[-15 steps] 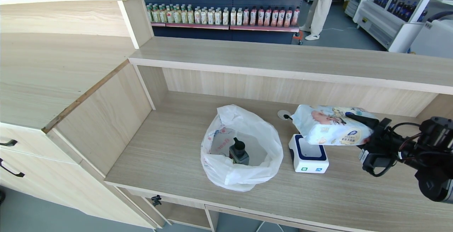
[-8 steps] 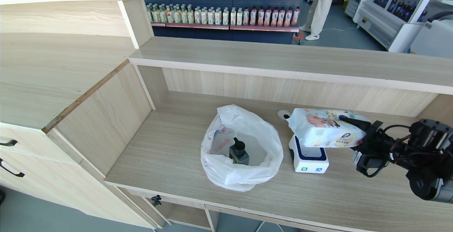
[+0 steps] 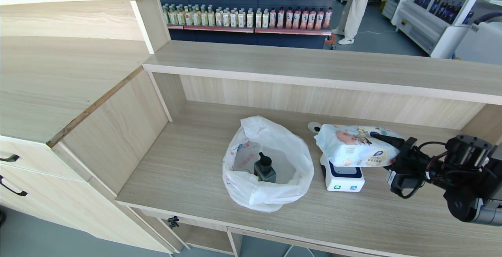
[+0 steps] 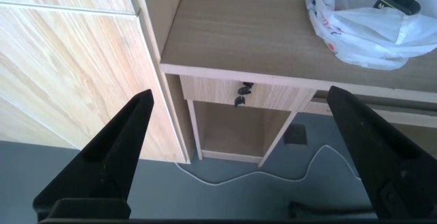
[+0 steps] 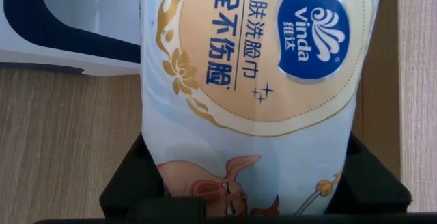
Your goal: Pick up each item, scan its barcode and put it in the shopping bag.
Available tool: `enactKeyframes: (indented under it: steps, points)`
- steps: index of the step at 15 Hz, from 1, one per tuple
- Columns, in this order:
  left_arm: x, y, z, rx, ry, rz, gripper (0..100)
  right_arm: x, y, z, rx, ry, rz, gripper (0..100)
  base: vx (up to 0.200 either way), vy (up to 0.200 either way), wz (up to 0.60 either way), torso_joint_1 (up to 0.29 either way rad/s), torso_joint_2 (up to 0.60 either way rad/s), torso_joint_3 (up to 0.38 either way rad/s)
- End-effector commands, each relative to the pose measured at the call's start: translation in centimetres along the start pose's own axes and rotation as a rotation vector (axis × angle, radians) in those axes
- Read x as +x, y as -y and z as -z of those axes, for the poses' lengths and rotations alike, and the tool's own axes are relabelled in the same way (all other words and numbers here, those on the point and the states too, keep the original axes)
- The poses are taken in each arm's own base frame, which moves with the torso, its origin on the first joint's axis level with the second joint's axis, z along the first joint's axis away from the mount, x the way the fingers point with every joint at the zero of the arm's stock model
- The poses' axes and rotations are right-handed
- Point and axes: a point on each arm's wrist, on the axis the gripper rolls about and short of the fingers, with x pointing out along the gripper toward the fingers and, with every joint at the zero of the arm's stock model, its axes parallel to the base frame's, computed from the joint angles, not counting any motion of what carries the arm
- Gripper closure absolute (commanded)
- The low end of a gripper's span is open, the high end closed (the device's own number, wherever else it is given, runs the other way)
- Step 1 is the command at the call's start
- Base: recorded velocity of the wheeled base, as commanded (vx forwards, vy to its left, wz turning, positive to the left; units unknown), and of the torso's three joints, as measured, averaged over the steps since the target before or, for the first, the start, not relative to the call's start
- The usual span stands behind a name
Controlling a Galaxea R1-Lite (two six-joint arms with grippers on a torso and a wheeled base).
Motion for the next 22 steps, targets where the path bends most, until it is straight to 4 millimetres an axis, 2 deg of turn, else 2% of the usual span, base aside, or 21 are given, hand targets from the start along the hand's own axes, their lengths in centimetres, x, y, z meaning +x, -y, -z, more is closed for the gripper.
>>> enactKeyframes:
  steps: [1, 10, 12, 14, 16, 17, 20, 22]
  points:
    - [0.0, 0.0, 0.0, -0.001, 0.001, 0.0, 0, 0.1, -0.1, 0.0, 0.001, 0.003, -0.001, 100, 0.0, 0.0, 0.0, 0.0, 0.0, 0.0]
    - [0.0, 0.0, 0.0, -0.001, 0.001, 0.0, 0, 0.2, 0.2, -0.2, 0.002, 0.02, -0.001, 100, 0.0, 0.0, 0.0, 0.0, 0.0, 0.0]
    - [0.0, 0.0, 0.0, -0.001, 0.001, 0.0, 0, -0.1, 1.4, -0.6, 0.027, 0.023, 0.002, 100, 0.0, 0.0, 0.0, 0.0, 0.0, 0.0]
    - [0.0, 0.0, 0.0, -0.001, -0.001, 0.0, 0, -0.1, 3.7, -2.2, 0.096, 0.061, -0.004, 100, 0.0, 0.0, 0.0, 0.0, 0.0, 0.0]
    - [0.0, 0.0, 0.0, -0.001, 0.001, 0.0, 0, -0.9, 5.8, -3.9, 0.17, 0.081, -0.03, 100, 0.0, 0.0, 0.0, 0.0, 0.0, 0.0]
    - [0.0, 0.0, 0.0, -0.001, 0.001, 0.0, 0, -1.5, 7.7, -5.6, 0.241, 0.107, -0.052, 100, 0.0, 0.0, 0.0, 0.0, 0.0, 0.0]
    - [0.0, 0.0, 0.0, -0.001, 0.001, 0.0, 0, -3.0, 11.3, -9.4, 0.444, 0.169, -0.101, 100, 0.0, 0.0, 0.0, 0.0, 0.0, 0.0]
    - [0.0, 0.0, 0.0, -0.001, 0.001, 0.0, 0, -4.1, 14.3, -13.0, 0.649, 0.239, -0.114, 100, 0.0, 0.0, 0.0, 0.0, 0.0, 0.0]
